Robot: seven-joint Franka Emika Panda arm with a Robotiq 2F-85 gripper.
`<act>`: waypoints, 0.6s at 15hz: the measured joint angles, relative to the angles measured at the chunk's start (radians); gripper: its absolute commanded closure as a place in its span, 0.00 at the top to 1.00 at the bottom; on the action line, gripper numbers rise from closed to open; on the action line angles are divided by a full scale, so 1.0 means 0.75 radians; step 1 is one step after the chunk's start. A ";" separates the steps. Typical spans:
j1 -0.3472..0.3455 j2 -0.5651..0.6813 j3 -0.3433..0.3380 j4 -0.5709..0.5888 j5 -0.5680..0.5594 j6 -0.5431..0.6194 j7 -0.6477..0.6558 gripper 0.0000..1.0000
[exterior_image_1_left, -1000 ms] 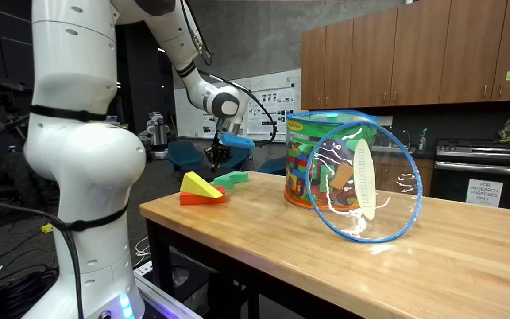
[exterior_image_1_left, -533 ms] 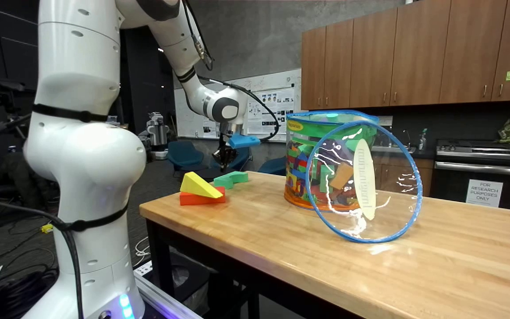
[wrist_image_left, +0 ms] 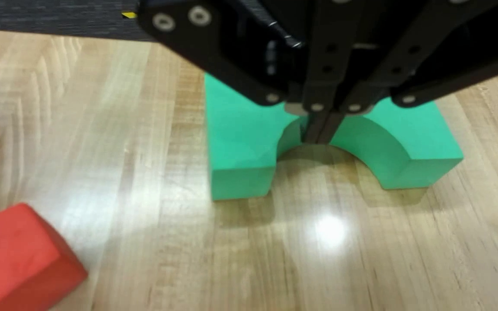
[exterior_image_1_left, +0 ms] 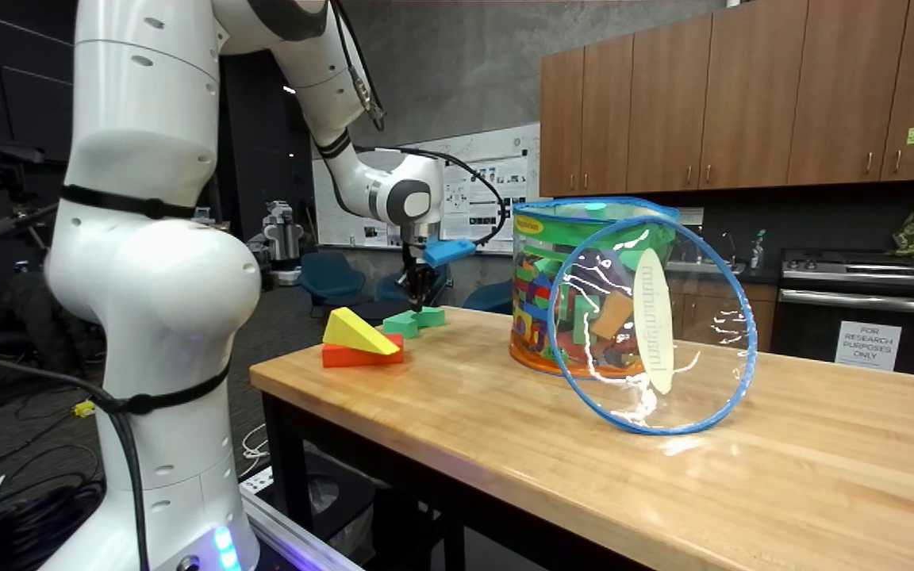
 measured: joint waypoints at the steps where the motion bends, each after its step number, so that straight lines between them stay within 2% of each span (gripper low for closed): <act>1: -0.005 0.000 -0.001 -0.001 -0.018 0.001 0.000 0.00; 9: -0.025 -0.020 -0.004 -0.066 -0.047 -0.005 0.004 0.00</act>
